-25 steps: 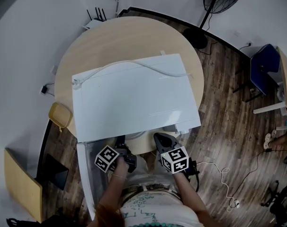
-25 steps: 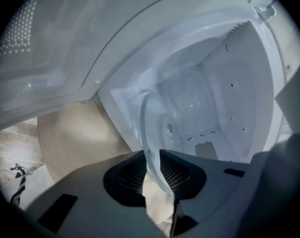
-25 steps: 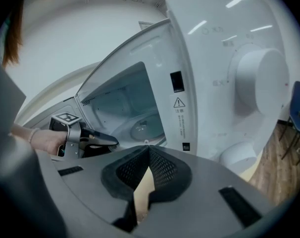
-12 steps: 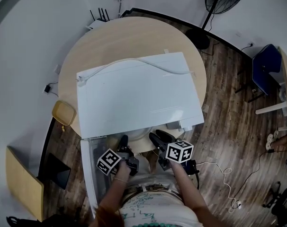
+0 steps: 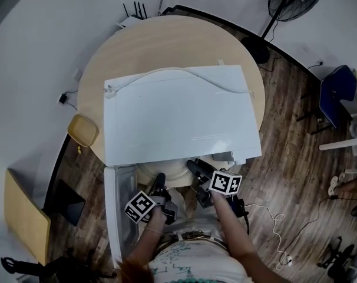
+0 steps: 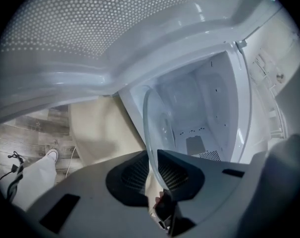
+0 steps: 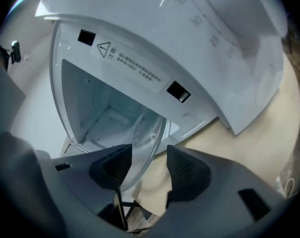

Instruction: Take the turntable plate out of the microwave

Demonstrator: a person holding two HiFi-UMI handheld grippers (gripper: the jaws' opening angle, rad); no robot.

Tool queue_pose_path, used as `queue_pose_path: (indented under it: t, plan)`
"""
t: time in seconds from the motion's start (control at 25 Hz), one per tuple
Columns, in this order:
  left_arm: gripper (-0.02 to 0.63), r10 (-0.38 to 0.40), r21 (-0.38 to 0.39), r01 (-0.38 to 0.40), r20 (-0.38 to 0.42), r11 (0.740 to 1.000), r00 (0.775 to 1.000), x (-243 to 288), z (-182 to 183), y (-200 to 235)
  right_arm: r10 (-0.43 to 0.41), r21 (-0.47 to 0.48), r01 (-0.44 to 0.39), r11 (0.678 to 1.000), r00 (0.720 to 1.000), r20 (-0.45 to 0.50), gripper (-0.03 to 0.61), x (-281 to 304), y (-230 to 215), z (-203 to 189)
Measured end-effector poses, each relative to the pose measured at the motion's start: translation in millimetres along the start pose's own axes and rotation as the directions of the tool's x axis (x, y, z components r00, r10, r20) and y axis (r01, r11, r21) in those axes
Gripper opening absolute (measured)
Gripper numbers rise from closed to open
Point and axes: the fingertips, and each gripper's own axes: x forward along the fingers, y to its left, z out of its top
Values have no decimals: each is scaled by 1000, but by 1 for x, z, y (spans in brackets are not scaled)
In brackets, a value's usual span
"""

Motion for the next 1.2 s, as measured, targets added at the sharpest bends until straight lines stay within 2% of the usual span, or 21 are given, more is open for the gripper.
queue_pose_path:
  t: [0.04, 0.12, 0.24, 0.48, 0.68, 0.76, 0.84, 0.88, 0.92, 0.96, 1.04, 1.2]
  plan:
    - [63, -1, -1, 1, 2, 1000, 1000, -2, -1, 0, 22, 30, -22, 999, 1000, -6, 208, 2, 1, -2]
    - [63, -4, 3, 4, 3, 1000, 1000, -5, -3, 1, 58, 67, -57, 996, 998, -18, 162, 6, 4, -5]
    - [63, -10, 3, 10, 1, 1000, 1000, -7, -7, 1, 74, 89, -72, 993, 997, -26, 109, 13, 4, -6]
    - [63, -8, -14, 8, -19, 1000, 1000, -16, -23, 6, 73, 87, -69, 994, 996, -41, 104, 19, 1, -1]
    - [72, 0, -39, -2, -46, 999, 999, -16, -33, 15, 90, 143, -85, 986, 995, -29, 69, 16, 0, -2]
    - [78, -12, 9, 12, -71, 1000, 997, -14, -33, 16, 86, 172, -82, 982, 996, -14, 60, 16, -1, -3]
    - [81, -14, 107, 24, -96, 994, 995, -13, -30, 14, 80, 191, -78, 978, 997, -1, 55, 15, -2, -1]
    - [123, -4, 154, 17, -86, 988, 996, -13, -24, 15, 79, 194, -78, 978, 997, 3, 52, 15, -2, 0]
    - [206, 10, 190, 1, -55, 982, 998, -13, -15, 17, 79, 195, -79, 978, 997, 6, 52, 15, -3, 2]
    - [239, 23, 217, -20, -13, 976, 1000, -13, -5, 20, 81, 195, -81, 977, 997, 8, 52, 15, -3, 3]
    - [258, 37, 268, -53, 63, 962, 997, -11, 17, 24, 84, 195, -83, 977, 996, 4, 52, 15, -4, 3]
    - [259, 36, 360, -93, 163, 928, 986, 1, 51, 14, 86, 199, -84, 976, 996, -5, 52, 15, -3, 2]
